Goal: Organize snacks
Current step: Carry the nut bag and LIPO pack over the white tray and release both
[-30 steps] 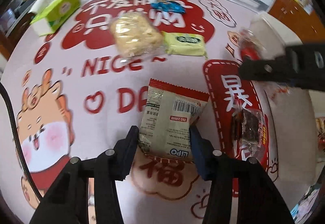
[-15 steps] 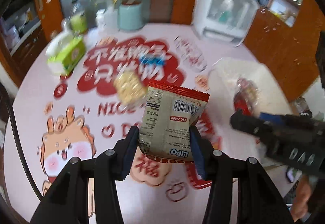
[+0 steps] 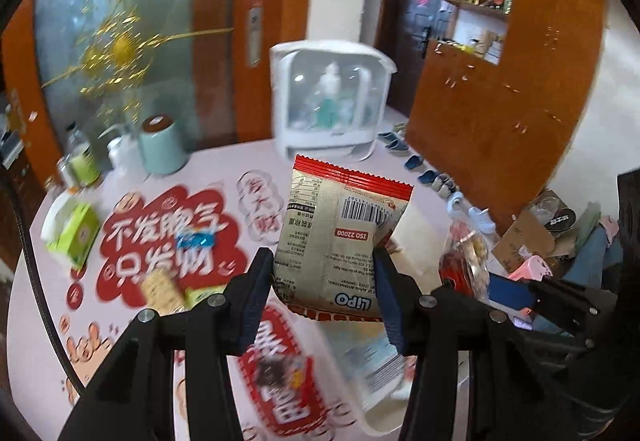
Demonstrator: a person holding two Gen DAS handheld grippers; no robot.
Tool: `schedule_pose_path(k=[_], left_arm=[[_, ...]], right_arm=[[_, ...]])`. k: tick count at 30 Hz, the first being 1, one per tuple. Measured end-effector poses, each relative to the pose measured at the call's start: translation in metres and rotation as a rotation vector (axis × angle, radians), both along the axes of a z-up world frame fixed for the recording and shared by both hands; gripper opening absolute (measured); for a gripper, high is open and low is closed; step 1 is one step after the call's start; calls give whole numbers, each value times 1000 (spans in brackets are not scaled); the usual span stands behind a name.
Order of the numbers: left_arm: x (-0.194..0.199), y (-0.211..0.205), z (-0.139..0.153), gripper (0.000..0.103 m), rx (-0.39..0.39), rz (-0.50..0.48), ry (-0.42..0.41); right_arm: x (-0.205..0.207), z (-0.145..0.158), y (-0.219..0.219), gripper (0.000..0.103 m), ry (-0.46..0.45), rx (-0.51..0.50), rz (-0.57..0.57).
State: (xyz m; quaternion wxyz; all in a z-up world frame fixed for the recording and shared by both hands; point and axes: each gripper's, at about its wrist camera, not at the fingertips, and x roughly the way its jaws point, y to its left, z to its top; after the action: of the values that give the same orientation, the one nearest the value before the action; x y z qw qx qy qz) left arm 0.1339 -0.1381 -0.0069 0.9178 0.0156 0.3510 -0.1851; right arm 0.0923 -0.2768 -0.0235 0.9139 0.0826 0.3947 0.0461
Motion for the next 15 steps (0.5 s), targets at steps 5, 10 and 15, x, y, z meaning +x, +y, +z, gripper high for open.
schedule_pose_path(k=[5, 10, 15], left_arm=[[7, -44, 6, 49, 41, -29, -20], [17, -74, 0, 49, 72, -29, 8], [22, -94, -4, 49, 97, -32, 19]], right_arm=[[1, 3, -45, 39, -8, -7, -61], [8, 0, -74, 39, 0, -5, -82], [13, -1, -89, 39, -4, -3, -65]])
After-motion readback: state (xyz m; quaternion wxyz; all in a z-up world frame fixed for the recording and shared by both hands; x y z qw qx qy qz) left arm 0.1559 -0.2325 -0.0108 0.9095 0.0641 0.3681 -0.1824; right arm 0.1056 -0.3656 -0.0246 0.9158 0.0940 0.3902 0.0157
